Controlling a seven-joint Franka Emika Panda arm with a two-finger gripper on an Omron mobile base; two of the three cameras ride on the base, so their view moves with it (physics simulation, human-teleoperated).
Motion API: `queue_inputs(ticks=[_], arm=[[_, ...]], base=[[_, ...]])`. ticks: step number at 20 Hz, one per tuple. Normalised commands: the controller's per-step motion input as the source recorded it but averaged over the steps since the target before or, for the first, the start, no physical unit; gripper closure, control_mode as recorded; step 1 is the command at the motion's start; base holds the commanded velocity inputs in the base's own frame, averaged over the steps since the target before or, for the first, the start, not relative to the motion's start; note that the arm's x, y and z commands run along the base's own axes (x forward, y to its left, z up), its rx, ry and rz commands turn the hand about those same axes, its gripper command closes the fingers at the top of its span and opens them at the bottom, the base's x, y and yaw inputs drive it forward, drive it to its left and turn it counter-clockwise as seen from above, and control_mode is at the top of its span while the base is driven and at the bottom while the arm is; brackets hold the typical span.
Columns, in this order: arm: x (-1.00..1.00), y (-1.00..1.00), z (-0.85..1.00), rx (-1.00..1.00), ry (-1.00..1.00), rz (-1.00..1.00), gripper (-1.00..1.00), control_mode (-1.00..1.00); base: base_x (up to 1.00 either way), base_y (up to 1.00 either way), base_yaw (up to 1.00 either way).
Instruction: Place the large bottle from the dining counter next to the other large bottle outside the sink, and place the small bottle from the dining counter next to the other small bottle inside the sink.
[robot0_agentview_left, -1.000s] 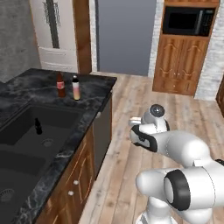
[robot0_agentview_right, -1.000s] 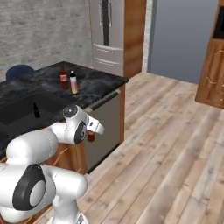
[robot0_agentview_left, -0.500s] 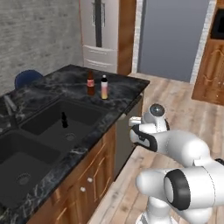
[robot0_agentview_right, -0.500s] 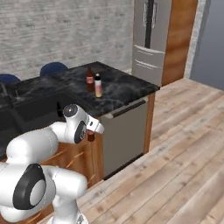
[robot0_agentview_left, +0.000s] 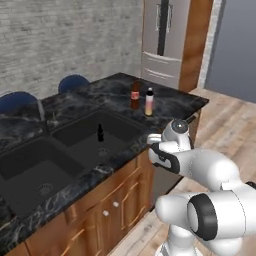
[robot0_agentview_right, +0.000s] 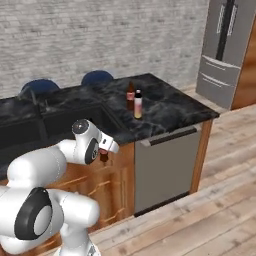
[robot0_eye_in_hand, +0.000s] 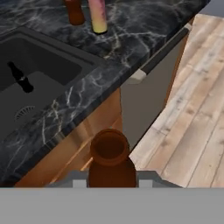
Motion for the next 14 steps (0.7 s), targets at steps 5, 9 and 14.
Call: queue_inputs(ticks=[5, 9, 14], arm=[[0.00, 0.00, 0.00, 0.00, 0.00, 0.00, 1.00, 1.00], [0.00, 0.00, 0.00, 0.00, 0.00, 0.00, 1.00, 1.00], [0.00, 0.00, 0.00, 0.00, 0.00, 0.00, 1.00, 1.00]], base=[[0.17, -0.32, 0.42], [0.16, -0.32, 0.42], [0.23, -0.36, 0.41]])
